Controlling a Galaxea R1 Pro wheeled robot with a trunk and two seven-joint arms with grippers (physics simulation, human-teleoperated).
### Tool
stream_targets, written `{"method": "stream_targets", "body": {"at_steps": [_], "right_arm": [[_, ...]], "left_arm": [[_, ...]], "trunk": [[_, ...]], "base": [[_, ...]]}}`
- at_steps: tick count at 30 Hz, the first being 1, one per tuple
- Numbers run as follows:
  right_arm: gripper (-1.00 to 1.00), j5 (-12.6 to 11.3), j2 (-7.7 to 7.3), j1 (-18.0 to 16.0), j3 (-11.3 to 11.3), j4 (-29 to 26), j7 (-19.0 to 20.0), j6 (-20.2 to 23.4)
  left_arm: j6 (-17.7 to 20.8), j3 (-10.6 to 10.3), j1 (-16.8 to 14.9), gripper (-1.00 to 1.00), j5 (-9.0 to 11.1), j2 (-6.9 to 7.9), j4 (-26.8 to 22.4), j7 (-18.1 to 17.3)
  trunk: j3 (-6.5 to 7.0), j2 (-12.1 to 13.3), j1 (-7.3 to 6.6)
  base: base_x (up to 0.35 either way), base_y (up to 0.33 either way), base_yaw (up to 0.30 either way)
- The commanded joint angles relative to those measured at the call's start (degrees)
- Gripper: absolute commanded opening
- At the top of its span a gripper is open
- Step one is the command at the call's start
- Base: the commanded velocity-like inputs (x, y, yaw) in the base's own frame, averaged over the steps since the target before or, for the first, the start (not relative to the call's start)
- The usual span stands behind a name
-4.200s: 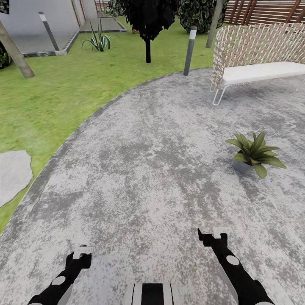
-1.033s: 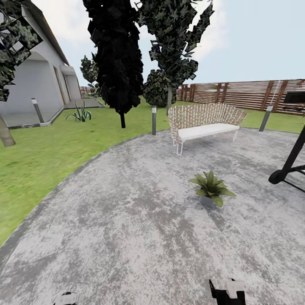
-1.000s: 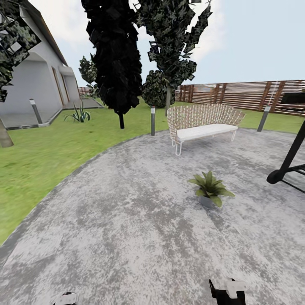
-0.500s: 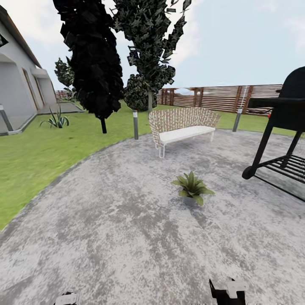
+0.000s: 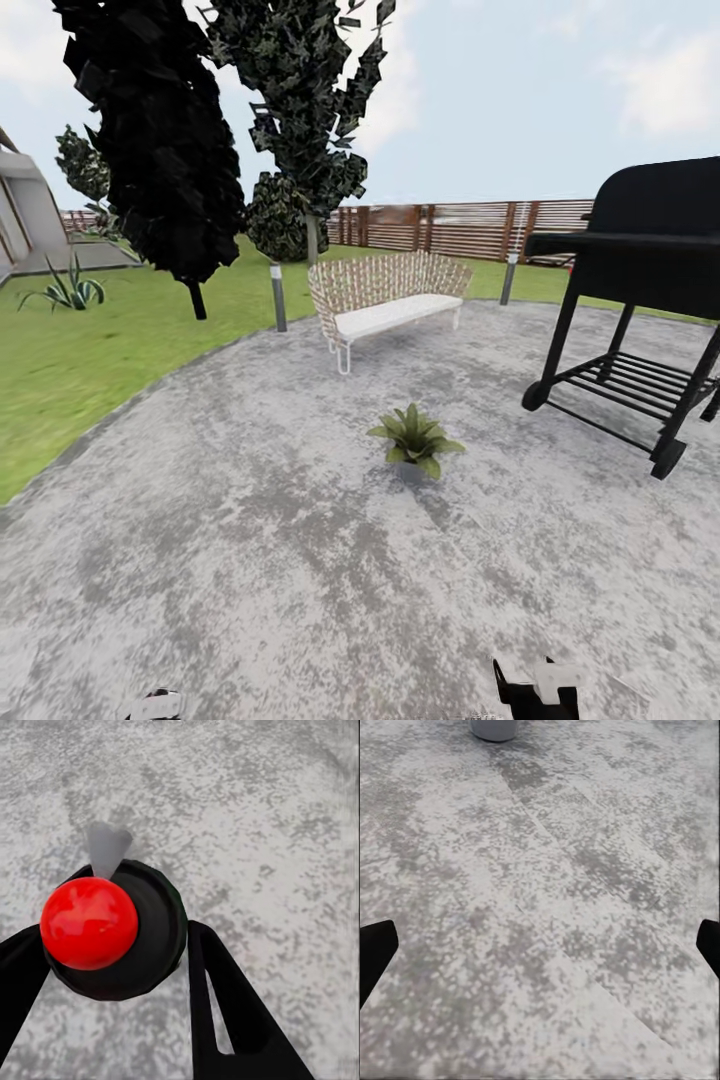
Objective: Pick up the pesticide atomizer in the garden and spray insectifuge to fully cover both potted plants in the garden.
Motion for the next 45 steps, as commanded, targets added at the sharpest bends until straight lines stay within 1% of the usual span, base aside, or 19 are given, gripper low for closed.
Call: {"method": "stream_targets", "body": {"at_steps": [1, 7, 19, 32, 45], "right_arm": [[1.00, 0.12, 0.00, -0.05, -0.03, 0.06, -0.03, -0.16], [1.00, 0.08, 0.01, -0.05, -0.04, 0.06, -0.03, -0.16], [1.00, 0.11, -0.04, -0.05, -0.07, 0.03, -0.03, -0.16], [1.00, 0.17, -0.26, -0.05, -0.07, 0.06, -0.03, -0.16], [1.00, 0.19, 0.01, -0.05, 0.02, 0.05, 0.05, -0.16]], "left_arm": [[-0.17, 0.50, -0.03, -1.00, -0.35, -0.02, 0.02, -0.43], [-0.17, 0.50, -0.03, -1.00, -0.35, -0.05, -0.13, -0.43], [-0.17, 0.58, -0.03, -1.00, -0.35, -0.18, -0.04, -0.43], [-0.17, 0.58, -0.03, -1.00, -0.35, -0.17, 0.02, -0.42], [-0.15, 0.58, -0.03, -1.00, -0.35, -0.15, 0.02, -0.43]], "trunk": [[-0.10, -0.02, -0.01], [-0.41, -0.02, -0.01], [-1.06, -0.02, -0.01], [-1.12, -0.02, -0.01], [-1.12, -0.02, -0.01]], "base": [[0.000, 0.000, -0.273], [0.039, -0.015, -0.266], [0.254, -0.158, -0.236], [0.275, -0.181, -0.017], [0.304, -0.158, 0.000]]}}
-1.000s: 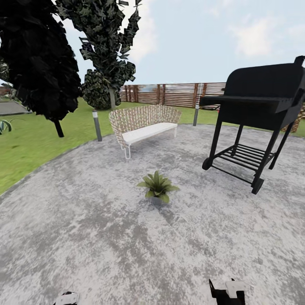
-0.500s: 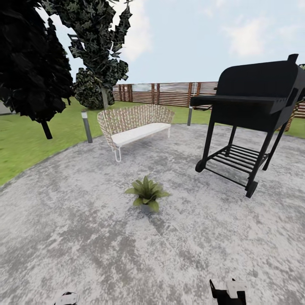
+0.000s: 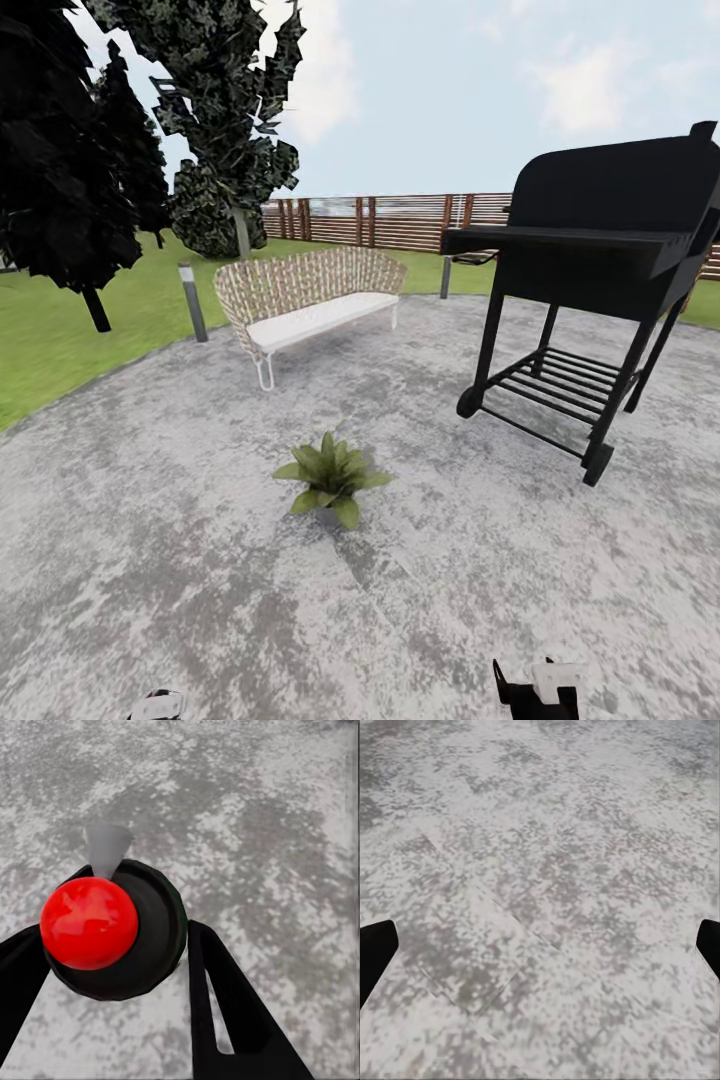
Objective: Pick up the pesticide atomizer in the garden and spray insectifuge to fully cover both potted plants in the garden.
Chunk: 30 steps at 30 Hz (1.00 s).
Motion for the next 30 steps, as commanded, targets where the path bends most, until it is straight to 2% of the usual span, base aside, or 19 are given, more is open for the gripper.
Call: {"method": "stream_targets", "body": {"at_steps": [1, 30], "right_arm": [[1.00, 0.12, 0.00, -0.03, -0.03, 0.04, -0.02, -0.14], [1.00, 0.02, 0.00, -0.03, -0.08, 0.05, -0.11, -0.14]], "left_arm": [[-0.18, 0.50, -0.04, -1.00, -0.35, -0.03, 0.03, -0.43], [-0.18, 0.57, -0.04, -1.00, -0.19, 0.02, -0.33, -0.43]], "trunk": [[-0.05, -0.02, 0.02], [-0.05, -0.02, 0.02]], "base": [[0.309, -0.143, 0.000], [0.309, -0.149, 0.000]]}}
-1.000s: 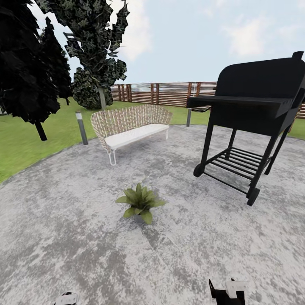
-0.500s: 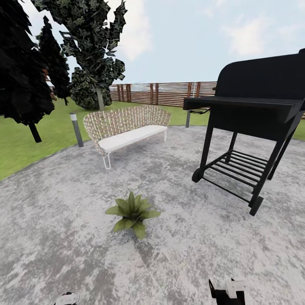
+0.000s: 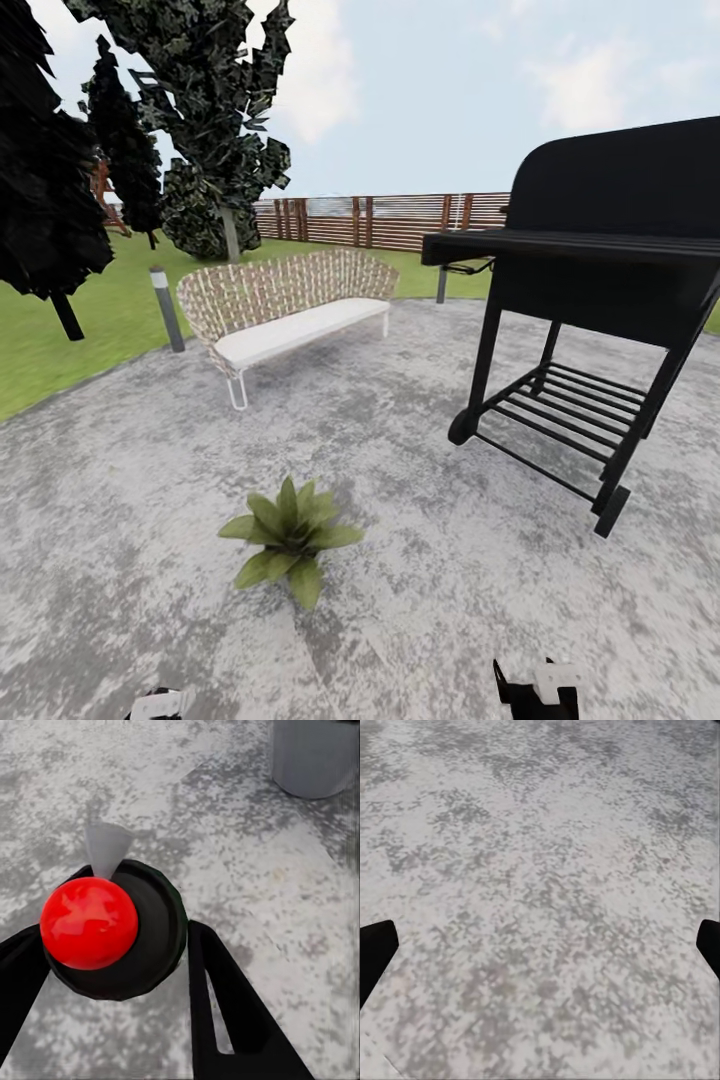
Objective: Pick up the pesticide atomizer in the garden and spray insectifuge to fully cover both potted plants in the garden.
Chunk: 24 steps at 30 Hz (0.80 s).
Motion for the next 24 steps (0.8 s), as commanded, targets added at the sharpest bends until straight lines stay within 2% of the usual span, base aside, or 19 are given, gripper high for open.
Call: {"method": "stream_targets", "body": {"at_steps": [1, 7, 11, 16, 21, 24], "right_arm": [[1.00, 0.09, 0.00, -0.03, -0.04, 0.04, -0.03, -0.14], [1.00, 0.03, 0.00, -0.03, -0.06, 0.03, -0.03, -0.14], [1.00, 0.03, 0.08, -0.03, -0.06, 0.07, -0.04, -0.14], [1.00, 0.13, 0.65, -0.03, -0.03, 0.16, 0.09, -0.05], [1.00, 0.52, 1.44, -0.03, 0.13, 0.28, 0.36, 0.16], [1.00, 1.80, 1.81, -0.03, 1.36, 0.16, 0.57, 0.20]], "left_arm": [[-0.18, 0.55, -0.04, -1.00, -0.33, -0.02, -0.01, -0.44], [-0.13, 0.68, -0.04, -1.00, -0.32, 0.18, -0.31, -0.44], [-0.14, 0.48, -0.04, -1.00, -0.37, 0.16, -0.14, -0.45], [-0.13, 0.36, -0.04, -1.00, -0.55, 0.15, 0.21, -0.51], [-0.11, 0.21, -0.04, -1.00, -0.71, 0.09, 0.29, -0.68], [0.07, -0.43, -0.11, -1.00, -1.31, 0.08, -0.22, -1.33]], "trunk": [[-0.05, -0.02, 0.02], [-0.05, -0.02, 0.02], [0.01, -0.02, 0.02], [0.14, -0.02, 0.02], [0.17, -0.02, 0.02], [0.18, -0.02, 0.02]], "base": [[0.296, -0.191, 0.000], [0.284, -0.201, 0.005], [0.214, -0.174, 0.141], [0.054, -0.043, 0.197], [0.007, -0.006, 0.043], [0.001, -0.001, 0.005]]}}
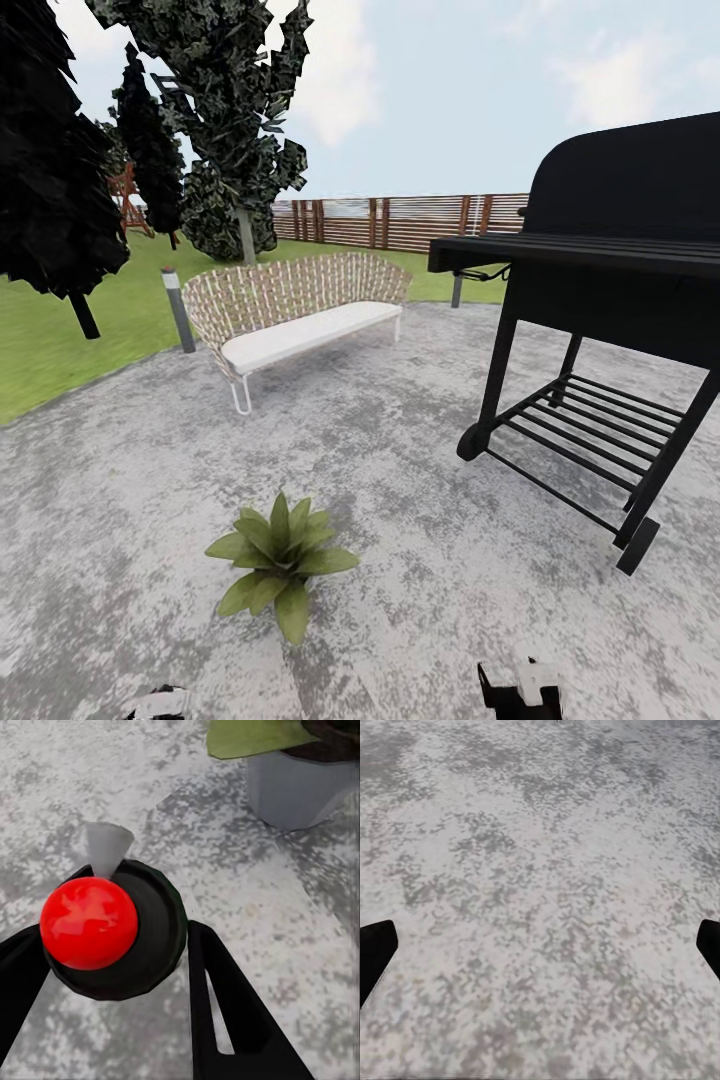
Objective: Pick up the pesticide atomizer in the garden and spray insectifuge to fully cover both potted plants in the garden.
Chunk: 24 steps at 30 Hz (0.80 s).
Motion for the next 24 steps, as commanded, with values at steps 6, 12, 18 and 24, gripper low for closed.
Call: {"method": "stream_targets", "body": {"at_steps": [6, 12, 18, 24], "right_arm": [[1.00, 12.88, 0.03, -0.07, 8.61, -6.59, 4.02, 0.22], [1.00, 19.12, -0.21, -0.12, 8.88, -15.53, 18.64, 9.55], [1.00, 20.17, -0.07, -0.12, 8.95, -24.15, 31.03, 16.16], [1.00, 20.67, 0.09, -0.12, 9.05, -27.32, 35.83, 16.84]], "left_arm": [[0.51, -1.40, -2.57, -1.00, -15.41, 3.60, -0.47, -20.48], [2.21, -1.51, -9.72, -1.00, -26.40, 5.72, -0.38, -36.47], [5.98, -1.49, -14.75, -1.00, -34.47, 5.77, -0.49, -47.75], [6.42, -1.47, -15.89, -1.00, -41.77, 5.19, -1.17, -52.35]], "trunk": [[-0.05, -0.02, -0.01], [-0.05, -0.02, -0.01], [-0.05, -0.02, -0.01], [-0.05, -0.02, -0.01]], "base": [[0.000, 0.000, 0.000], [0.000, 0.000, 0.000], [0.000, 0.000, 0.000], [0.000, 0.000, 0.000]]}}
